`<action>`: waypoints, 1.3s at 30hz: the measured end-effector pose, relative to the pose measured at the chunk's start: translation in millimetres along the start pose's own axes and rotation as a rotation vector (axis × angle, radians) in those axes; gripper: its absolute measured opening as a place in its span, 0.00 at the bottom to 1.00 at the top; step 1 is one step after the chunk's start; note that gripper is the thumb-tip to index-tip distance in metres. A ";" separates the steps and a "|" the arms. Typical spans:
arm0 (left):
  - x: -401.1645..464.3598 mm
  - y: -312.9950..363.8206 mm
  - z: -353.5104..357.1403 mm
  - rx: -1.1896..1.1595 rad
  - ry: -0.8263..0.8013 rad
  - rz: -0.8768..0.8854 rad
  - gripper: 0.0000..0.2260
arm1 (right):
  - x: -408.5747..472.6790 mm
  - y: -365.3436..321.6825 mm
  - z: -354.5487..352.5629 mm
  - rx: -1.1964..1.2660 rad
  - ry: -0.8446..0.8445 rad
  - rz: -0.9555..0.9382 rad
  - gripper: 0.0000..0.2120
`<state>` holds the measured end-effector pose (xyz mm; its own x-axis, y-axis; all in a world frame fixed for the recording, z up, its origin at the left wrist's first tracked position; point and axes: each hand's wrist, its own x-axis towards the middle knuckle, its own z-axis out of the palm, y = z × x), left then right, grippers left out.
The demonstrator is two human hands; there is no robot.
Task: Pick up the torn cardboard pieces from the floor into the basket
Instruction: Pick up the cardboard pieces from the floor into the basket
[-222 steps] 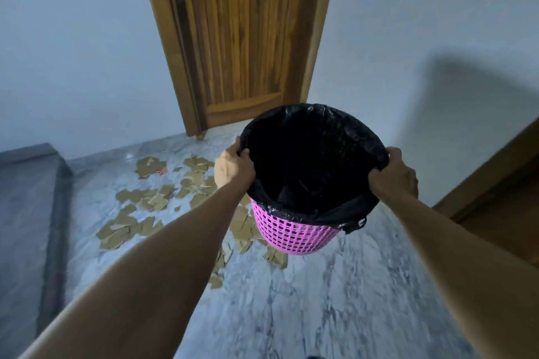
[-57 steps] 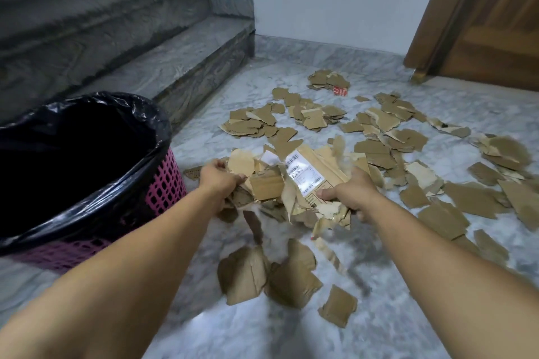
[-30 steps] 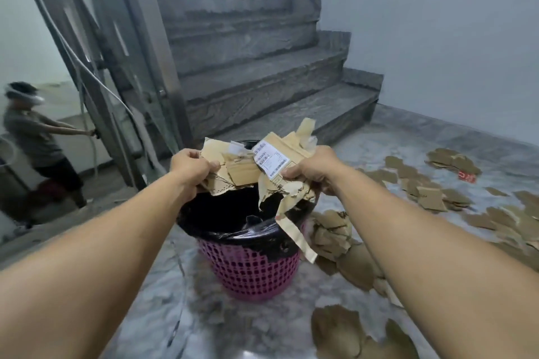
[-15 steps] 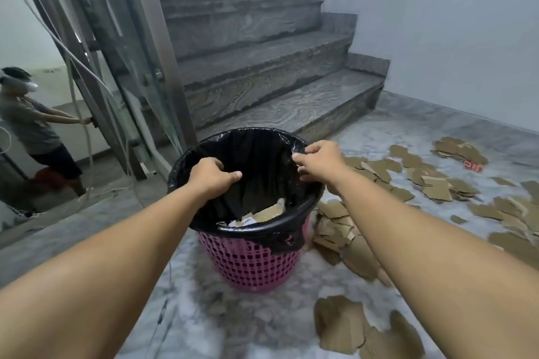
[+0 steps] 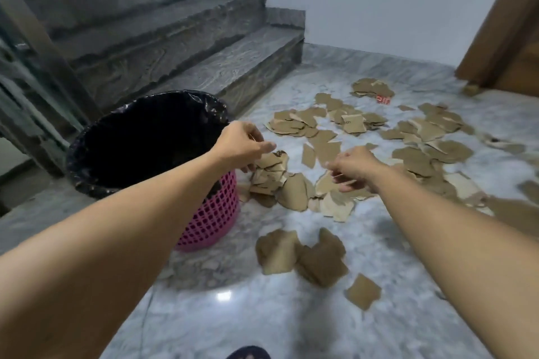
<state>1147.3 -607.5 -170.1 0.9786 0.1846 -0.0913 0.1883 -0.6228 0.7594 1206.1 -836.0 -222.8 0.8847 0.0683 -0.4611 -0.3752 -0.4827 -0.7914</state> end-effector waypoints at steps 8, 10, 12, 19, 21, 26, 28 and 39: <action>14.6 -85.7 122.0 0.467 -0.461 -0.193 0.18 | -10.1 146.7 -19.6 -0.197 0.013 0.412 0.25; 14.5 -111.4 144.3 0.572 -0.480 -0.212 0.30 | -16.7 166.4 -9.9 -0.224 -0.051 0.537 0.30; 14.5 -134.1 161.3 0.639 -0.521 -0.245 0.40 | -19.1 181.9 4.4 -0.223 -0.080 0.630 0.36; 10.3 -177.9 203.6 0.727 -0.559 -0.173 0.37 | 9.2 201.1 70.3 -0.306 0.153 0.528 0.48; 10.4 -176.3 206.0 0.731 -0.499 -0.111 0.33 | 21.5 195.2 84.6 -0.360 0.136 0.441 0.53; 32.5 -178.7 204.1 0.671 -0.492 -0.076 0.26 | 41.8 188.5 103.8 -0.685 0.026 0.294 0.56; 44.2 -179.2 202.8 0.642 -0.505 -0.080 0.24 | 52.6 186.5 101.2 -0.702 0.028 0.252 0.51; 133.5 -142.9 204.6 0.264 -0.156 -0.050 0.18 | 135.7 155.1 58.3 -0.551 0.193 0.110 0.30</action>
<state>1268.1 -649.5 -422.5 0.9647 0.1139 -0.2374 0.2316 -0.7957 0.5596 1251.8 -850.7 -431.5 0.9024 -0.1428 -0.4065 -0.3144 -0.8634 -0.3946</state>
